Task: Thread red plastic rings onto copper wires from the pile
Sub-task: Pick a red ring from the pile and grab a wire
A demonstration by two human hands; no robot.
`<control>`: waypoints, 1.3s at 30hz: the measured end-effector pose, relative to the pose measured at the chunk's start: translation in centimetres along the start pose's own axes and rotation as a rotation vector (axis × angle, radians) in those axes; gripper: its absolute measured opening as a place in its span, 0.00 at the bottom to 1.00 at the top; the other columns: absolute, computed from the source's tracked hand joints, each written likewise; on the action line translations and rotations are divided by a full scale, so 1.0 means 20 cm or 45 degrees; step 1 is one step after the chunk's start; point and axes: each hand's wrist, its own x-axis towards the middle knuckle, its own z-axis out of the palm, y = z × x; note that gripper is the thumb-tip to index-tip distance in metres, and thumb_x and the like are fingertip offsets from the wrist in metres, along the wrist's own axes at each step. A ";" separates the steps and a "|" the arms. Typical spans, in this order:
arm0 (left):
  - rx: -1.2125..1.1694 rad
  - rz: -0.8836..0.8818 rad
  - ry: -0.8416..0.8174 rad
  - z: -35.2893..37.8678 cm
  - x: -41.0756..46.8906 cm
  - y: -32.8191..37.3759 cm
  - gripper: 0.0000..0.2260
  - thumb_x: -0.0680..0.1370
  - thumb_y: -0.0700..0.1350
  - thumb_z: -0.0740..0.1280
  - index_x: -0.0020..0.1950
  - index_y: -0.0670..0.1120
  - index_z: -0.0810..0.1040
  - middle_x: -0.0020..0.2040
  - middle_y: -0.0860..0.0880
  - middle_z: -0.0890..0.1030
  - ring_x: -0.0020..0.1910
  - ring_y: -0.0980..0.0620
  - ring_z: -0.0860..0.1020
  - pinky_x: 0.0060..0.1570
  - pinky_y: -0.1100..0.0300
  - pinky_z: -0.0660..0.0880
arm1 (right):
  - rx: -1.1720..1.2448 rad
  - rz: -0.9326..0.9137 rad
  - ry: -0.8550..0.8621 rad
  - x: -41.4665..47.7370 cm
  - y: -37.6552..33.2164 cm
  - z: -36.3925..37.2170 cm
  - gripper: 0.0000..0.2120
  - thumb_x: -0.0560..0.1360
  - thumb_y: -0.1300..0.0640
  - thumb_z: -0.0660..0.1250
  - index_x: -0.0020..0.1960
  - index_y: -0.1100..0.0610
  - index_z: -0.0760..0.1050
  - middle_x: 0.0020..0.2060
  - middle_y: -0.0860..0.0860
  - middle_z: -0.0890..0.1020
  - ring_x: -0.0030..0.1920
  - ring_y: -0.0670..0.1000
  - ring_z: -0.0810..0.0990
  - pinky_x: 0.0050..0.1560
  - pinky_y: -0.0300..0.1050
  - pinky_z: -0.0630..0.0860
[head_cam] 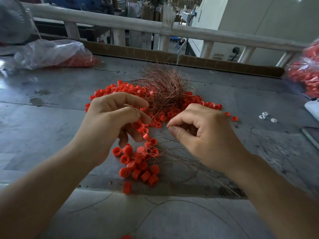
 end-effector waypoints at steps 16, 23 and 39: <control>1.096 0.115 0.443 -0.15 0.14 -0.15 0.08 0.72 0.38 0.69 0.48 0.48 0.82 0.39 0.52 0.79 0.36 0.53 0.75 0.38 0.61 0.68 | -0.099 0.178 -0.229 0.01 0.01 0.00 0.31 0.66 0.33 0.51 0.38 0.56 0.80 0.34 0.46 0.75 0.35 0.44 0.74 0.37 0.45 0.74; 1.403 0.117 0.243 -0.11 0.18 -0.20 0.12 0.71 0.45 0.71 0.54 0.46 0.81 0.49 0.45 0.76 0.48 0.44 0.75 0.49 0.53 0.72 | -0.061 0.199 0.005 0.02 0.02 -0.02 0.25 0.68 0.38 0.56 0.38 0.56 0.81 0.34 0.49 0.79 0.36 0.47 0.77 0.39 0.46 0.74; 1.350 0.208 0.148 -0.09 0.17 -0.20 0.07 0.71 0.36 0.69 0.40 0.48 0.75 0.39 0.51 0.78 0.42 0.48 0.77 0.41 0.55 0.72 | -0.079 0.293 0.175 0.04 0.08 -0.05 0.17 0.71 0.45 0.65 0.37 0.58 0.81 0.33 0.51 0.81 0.35 0.50 0.78 0.39 0.49 0.75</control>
